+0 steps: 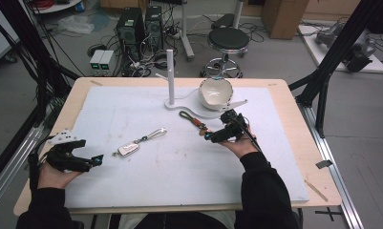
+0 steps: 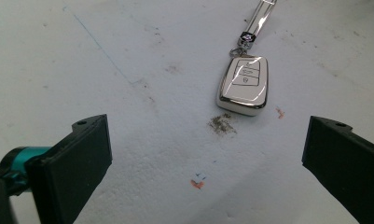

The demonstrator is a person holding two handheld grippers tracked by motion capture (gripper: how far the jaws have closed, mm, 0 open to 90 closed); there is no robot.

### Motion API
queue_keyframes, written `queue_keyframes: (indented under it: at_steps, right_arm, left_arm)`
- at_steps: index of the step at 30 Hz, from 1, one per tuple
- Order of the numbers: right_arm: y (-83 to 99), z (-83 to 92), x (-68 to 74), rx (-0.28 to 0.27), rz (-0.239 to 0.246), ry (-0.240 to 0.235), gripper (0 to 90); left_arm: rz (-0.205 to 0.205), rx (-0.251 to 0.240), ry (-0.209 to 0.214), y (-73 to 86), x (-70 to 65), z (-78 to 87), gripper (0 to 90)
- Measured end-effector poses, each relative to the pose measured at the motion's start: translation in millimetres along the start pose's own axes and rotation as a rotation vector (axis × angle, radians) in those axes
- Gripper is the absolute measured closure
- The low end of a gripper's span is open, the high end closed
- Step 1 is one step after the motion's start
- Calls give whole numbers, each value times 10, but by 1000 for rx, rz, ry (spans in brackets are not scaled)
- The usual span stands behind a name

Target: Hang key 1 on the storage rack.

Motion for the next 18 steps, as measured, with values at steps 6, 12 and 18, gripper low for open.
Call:
queue_keyframes:
  at_steps: [6,12,18]
  right_arm:
    - [-153,-93,68,12,37,-25,15]
    - [-296,-273,71,54,53,-21,15]
    - [-382,-420,113,86,80,-22,15]
  left_arm:
    - [-2,2,10,1,-8,-6,18]
    - [-13,-5,2,-3,4,2,18]
    - [-11,-7,3,-4,3,-12,18]
Point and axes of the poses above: each handheld gripper's, and its own axes: z roughly backward along the jaws, y roughly out of its underside, x roughly to its left, the point moved 8 cm from there along -z, roughly forward along the jaws, and after that the axes turned 1 degree about -z, right-handed, at the moved point
